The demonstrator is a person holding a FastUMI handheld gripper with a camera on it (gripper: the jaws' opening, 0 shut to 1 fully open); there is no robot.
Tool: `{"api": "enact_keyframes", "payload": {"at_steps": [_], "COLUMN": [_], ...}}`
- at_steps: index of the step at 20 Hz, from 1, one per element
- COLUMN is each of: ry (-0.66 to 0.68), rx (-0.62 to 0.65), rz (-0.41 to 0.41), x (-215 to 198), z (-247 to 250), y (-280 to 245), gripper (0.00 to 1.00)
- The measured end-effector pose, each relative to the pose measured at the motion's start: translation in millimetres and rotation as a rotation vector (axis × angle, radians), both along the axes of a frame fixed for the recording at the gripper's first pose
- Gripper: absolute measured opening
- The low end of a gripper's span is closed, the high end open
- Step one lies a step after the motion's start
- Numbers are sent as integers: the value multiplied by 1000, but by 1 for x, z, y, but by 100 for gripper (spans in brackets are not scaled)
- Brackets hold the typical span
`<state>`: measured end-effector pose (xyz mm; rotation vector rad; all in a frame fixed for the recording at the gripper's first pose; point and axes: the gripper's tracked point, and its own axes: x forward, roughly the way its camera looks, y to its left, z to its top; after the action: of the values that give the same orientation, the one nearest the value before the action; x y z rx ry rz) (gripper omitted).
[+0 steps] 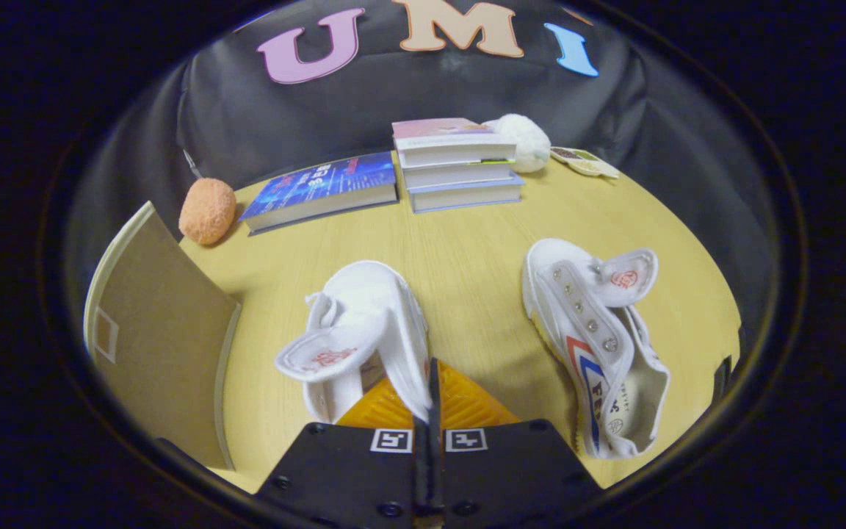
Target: Open the storage box then place both shoes into the box .Put the left shoe in first, then the right shoe, with the right side of both shoes facing outward in a uniform manner.
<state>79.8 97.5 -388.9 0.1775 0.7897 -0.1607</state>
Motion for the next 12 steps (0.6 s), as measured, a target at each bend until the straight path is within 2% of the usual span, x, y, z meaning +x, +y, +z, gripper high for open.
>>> {"api": "enact_keyframes", "payload": {"at_steps": [3,8,12], "ry": [-43,-44,-107], "rx": [-15,-187,-329], "rz": [-41,-27,-19], "x": [0,-12,-8], "z": [17,45,104], "y": [5,6,13], "gripper": [2,2,2]}}
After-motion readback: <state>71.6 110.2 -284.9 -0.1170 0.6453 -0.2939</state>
